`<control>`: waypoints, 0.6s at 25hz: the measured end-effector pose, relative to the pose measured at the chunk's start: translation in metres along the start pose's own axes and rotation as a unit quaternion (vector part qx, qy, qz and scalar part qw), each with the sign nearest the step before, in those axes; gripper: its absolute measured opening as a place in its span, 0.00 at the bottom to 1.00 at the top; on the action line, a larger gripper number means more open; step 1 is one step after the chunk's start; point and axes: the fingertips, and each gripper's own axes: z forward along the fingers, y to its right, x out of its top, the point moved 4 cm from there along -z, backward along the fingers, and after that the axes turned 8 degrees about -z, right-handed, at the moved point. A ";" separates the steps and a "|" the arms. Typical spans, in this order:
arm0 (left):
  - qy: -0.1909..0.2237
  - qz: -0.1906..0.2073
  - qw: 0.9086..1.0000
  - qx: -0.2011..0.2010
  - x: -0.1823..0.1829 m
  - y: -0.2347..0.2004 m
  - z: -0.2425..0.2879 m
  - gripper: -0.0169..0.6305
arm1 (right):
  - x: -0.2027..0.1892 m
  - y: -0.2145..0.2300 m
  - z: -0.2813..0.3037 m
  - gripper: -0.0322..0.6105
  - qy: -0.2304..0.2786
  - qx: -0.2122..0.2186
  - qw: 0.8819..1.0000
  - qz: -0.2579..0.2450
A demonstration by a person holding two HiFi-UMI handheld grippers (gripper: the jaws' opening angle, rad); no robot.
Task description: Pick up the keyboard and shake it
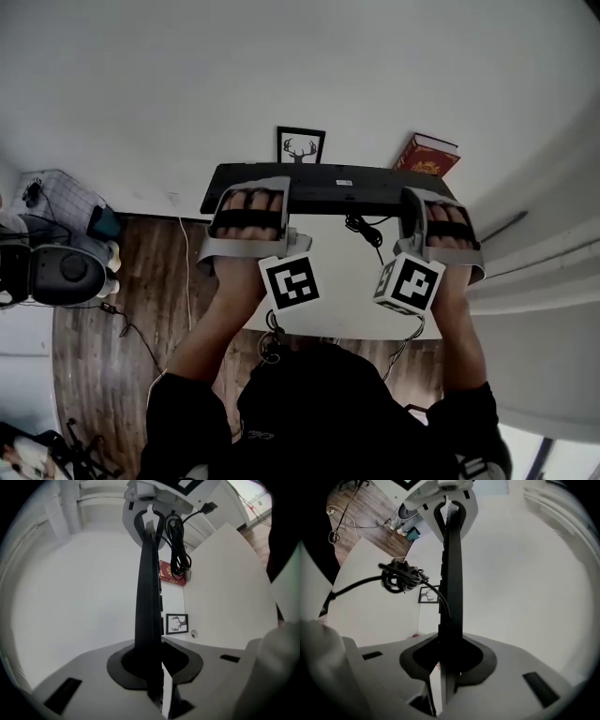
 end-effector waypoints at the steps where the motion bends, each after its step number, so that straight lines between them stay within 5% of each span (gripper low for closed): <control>1: 0.007 0.002 1.000 -0.001 0.005 0.000 0.004 0.14 | -0.005 0.000 -0.007 0.20 -0.010 0.000 1.000 0.004; 5: 0.042 0.009 0.999 -0.008 0.043 0.008 0.023 0.14 | -0.035 -0.011 -0.028 0.20 -0.051 0.000 0.999 0.016; 9: 0.108 -0.009 0.991 -0.076 0.094 0.029 0.042 0.14 | -0.064 -0.022 -0.047 0.20 -0.103 0.005 0.994 0.020; 15: 0.171 0.018 0.980 -0.098 0.146 0.048 0.056 0.14 | -0.073 -0.043 -0.080 0.20 -0.120 0.033 0.991 0.050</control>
